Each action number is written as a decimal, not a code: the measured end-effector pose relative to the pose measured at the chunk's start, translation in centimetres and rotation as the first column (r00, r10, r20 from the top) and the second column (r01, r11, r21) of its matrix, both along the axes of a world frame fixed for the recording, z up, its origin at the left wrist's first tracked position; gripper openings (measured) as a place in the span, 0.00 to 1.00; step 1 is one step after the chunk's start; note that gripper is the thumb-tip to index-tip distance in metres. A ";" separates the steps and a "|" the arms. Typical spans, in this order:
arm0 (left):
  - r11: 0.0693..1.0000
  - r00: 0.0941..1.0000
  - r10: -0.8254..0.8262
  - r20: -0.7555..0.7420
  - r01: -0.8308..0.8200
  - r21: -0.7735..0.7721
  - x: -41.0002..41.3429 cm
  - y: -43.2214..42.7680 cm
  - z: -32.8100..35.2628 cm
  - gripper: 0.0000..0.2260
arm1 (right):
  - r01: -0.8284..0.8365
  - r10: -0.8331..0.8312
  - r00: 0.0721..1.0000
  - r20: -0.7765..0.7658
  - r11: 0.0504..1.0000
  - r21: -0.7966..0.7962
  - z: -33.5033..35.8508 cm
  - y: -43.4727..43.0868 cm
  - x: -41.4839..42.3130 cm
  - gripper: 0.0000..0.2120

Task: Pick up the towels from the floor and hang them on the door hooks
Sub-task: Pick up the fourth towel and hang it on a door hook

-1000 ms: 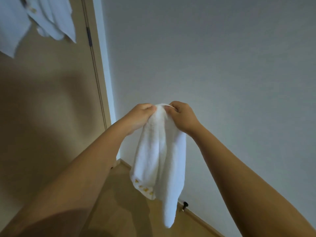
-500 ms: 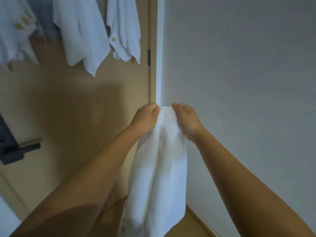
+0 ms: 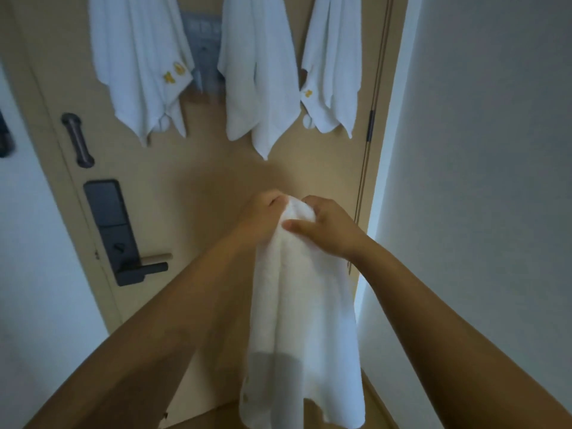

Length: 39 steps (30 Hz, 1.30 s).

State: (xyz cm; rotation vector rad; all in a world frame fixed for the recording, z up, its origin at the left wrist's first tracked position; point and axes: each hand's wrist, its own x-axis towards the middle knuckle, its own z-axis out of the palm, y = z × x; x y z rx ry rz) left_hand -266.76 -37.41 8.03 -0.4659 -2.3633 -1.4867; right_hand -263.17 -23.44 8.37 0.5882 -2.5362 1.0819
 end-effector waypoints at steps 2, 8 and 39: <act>0.998 0.999 0.053 -0.006 -0.053 -0.031 -1.0 -1.3 0.6 0.10 | -0.054 0.053 0.998 -0.027 0.998 -0.027 0.4 -1.2 -2.5 0.08; 0.978 0.975 0.208 -0.081 -0.208 0.000 -4.1 -6.2 2.9 0.12 | -0.201 0.201 0.979 -0.019 0.975 -0.089 2.6 -5.7 -9.1 0.14; 0.350 0.589 -0.155 -0.793 -0.718 -0.602 -22.9 -22.1 11.8 0.13 | -0.225 0.149 0.959 -0.242 0.919 -0.324 9.4 -20.8 -26.8 0.12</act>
